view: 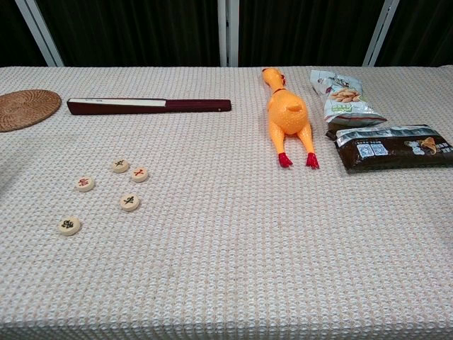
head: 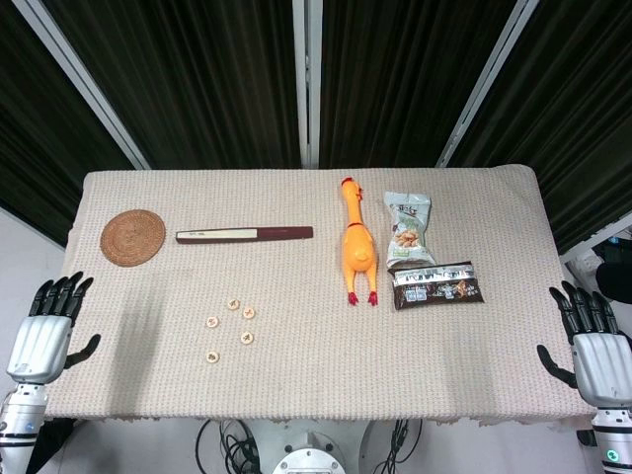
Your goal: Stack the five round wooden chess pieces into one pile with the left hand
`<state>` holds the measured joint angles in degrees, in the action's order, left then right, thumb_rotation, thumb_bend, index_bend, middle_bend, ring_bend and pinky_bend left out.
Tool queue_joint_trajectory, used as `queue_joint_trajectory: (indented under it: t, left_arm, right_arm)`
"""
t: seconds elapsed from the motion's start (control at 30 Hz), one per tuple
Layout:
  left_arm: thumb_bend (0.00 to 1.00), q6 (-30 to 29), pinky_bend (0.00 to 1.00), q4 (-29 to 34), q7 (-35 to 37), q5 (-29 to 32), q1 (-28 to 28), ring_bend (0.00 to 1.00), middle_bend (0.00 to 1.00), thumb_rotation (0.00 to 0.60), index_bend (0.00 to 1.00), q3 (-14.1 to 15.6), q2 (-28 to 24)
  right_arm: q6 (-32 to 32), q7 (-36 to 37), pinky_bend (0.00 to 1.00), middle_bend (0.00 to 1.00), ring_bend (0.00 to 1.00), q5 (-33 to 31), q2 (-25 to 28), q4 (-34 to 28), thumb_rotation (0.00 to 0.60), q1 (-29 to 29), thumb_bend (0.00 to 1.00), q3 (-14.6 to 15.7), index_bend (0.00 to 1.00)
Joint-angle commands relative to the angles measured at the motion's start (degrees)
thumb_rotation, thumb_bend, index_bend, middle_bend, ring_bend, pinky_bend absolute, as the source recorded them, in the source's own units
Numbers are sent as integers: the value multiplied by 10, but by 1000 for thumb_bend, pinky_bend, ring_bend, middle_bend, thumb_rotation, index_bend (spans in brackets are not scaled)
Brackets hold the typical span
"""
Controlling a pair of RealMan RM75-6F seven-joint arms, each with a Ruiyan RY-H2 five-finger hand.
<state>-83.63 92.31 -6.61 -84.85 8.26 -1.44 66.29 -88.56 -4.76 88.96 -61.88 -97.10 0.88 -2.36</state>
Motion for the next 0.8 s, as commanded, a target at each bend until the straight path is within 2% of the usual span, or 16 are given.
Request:
queue_joint_trajectory:
  t: [0.03, 0.27, 0.53, 0.8]
  left_arm:
    - [263, 1, 0, -2, 2, 2, -2, 0, 0, 600, 54, 0, 0]
    - [263, 10, 0, -1, -4, -4, -1, 0, 0, 600, 54, 7, 6]
    - [262, 63, 0, 25, 8, -24, 18, 0, 0, 600, 59, 28, 18]
    - [263, 131, 0, 32, -39, -55, 62, 0, 0, 600, 156, 40, 60]
  right_arm:
    - [2, -2, 0, 0, 0, -1, -1, -1, 600, 1, 245, 0, 0]
    - [-2, 1, 0, 0, 0, -1, 2, -3, 600, -2, 245, 0, 0]
    - [-11, 18, 0, 0, 0, -1, 8, -3, 600, -5, 245, -3, 0]
    - [-7, 32, 0, 0, 0, -13, 14, -1, 600, -5, 246, -8, 0]
